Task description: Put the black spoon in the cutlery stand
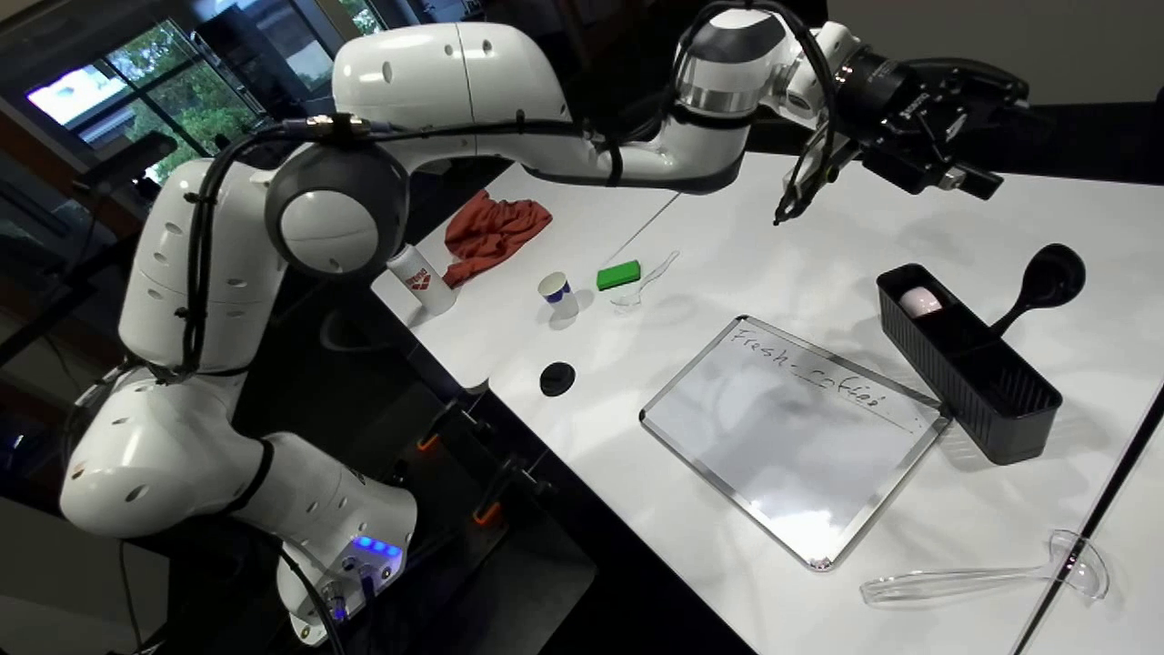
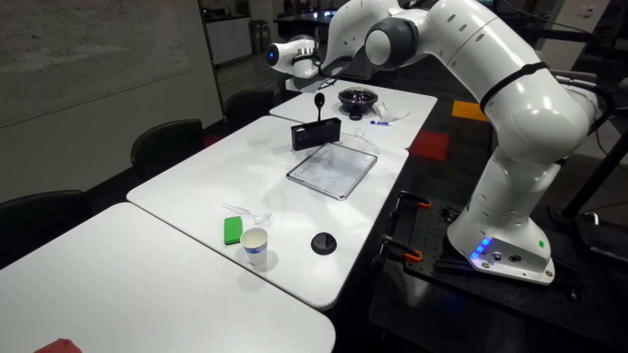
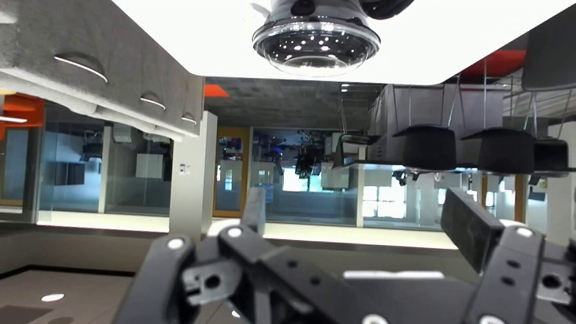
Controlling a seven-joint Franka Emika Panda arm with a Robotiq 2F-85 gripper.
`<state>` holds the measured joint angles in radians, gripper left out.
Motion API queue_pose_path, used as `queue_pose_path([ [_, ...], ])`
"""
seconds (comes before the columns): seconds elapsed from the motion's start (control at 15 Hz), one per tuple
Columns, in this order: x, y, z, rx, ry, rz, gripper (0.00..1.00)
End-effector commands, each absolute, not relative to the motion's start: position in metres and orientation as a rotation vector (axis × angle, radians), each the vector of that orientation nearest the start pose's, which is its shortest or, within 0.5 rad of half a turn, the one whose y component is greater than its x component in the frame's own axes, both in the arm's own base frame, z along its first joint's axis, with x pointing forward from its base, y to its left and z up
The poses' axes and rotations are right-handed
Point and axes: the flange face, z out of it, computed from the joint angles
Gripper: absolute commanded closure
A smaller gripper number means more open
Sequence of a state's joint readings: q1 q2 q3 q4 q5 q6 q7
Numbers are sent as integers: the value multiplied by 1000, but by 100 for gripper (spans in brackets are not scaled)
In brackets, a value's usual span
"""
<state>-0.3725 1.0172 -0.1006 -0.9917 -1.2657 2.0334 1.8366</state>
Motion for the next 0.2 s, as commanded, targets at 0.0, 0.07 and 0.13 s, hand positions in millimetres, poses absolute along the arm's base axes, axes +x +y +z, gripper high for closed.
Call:
queue_pose_path([
  [0.0,691,-376,309,1546,-1577,876,0],
  [0.07,688,-376,314,1573,-1597,866,0],
  [0.13,684,-376,318,1591,-1612,856,0],
])
